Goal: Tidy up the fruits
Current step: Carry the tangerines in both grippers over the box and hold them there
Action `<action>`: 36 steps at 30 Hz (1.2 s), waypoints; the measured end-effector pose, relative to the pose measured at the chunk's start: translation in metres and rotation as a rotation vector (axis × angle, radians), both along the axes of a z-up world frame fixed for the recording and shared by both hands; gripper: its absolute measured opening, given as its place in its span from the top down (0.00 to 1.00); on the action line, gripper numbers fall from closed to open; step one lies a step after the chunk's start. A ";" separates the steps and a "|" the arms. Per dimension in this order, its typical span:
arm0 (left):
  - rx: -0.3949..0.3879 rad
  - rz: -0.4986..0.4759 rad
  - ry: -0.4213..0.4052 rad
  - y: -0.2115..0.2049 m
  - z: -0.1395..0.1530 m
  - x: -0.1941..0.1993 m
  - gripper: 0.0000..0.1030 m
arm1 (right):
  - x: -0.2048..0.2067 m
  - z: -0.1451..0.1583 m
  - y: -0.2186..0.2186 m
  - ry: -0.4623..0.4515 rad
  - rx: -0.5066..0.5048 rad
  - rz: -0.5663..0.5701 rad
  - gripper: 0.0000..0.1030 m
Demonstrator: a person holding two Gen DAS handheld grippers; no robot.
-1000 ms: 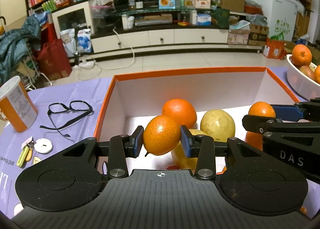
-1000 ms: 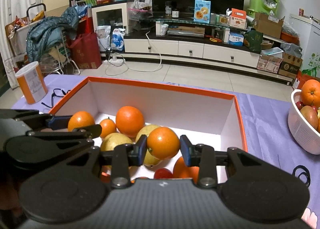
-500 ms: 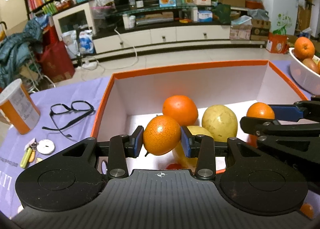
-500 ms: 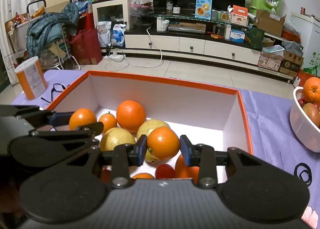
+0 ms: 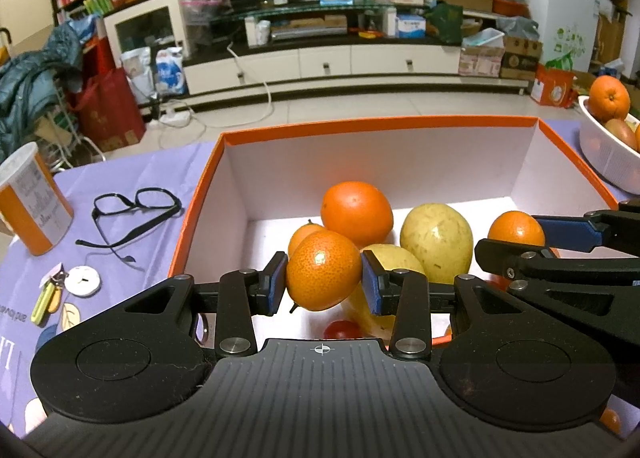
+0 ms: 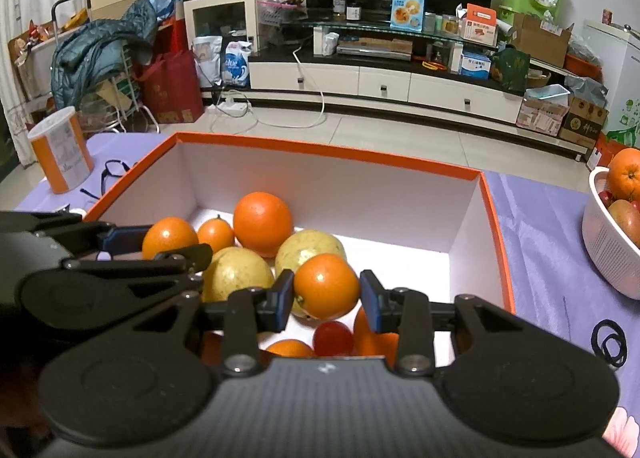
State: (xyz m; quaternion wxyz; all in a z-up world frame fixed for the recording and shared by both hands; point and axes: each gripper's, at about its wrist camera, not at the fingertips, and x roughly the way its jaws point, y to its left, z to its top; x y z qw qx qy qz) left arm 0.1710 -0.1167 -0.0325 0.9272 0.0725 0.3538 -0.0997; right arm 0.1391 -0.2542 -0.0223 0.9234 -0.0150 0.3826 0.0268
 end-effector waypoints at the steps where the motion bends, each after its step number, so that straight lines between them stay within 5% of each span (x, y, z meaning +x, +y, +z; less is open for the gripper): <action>1: 0.000 -0.001 -0.001 0.000 0.000 0.000 0.92 | 0.000 0.000 0.000 0.000 0.001 0.000 0.64; 36: -0.002 0.005 0.006 0.000 -0.006 0.000 0.92 | -0.002 -0.009 0.002 0.015 -0.001 -0.005 0.63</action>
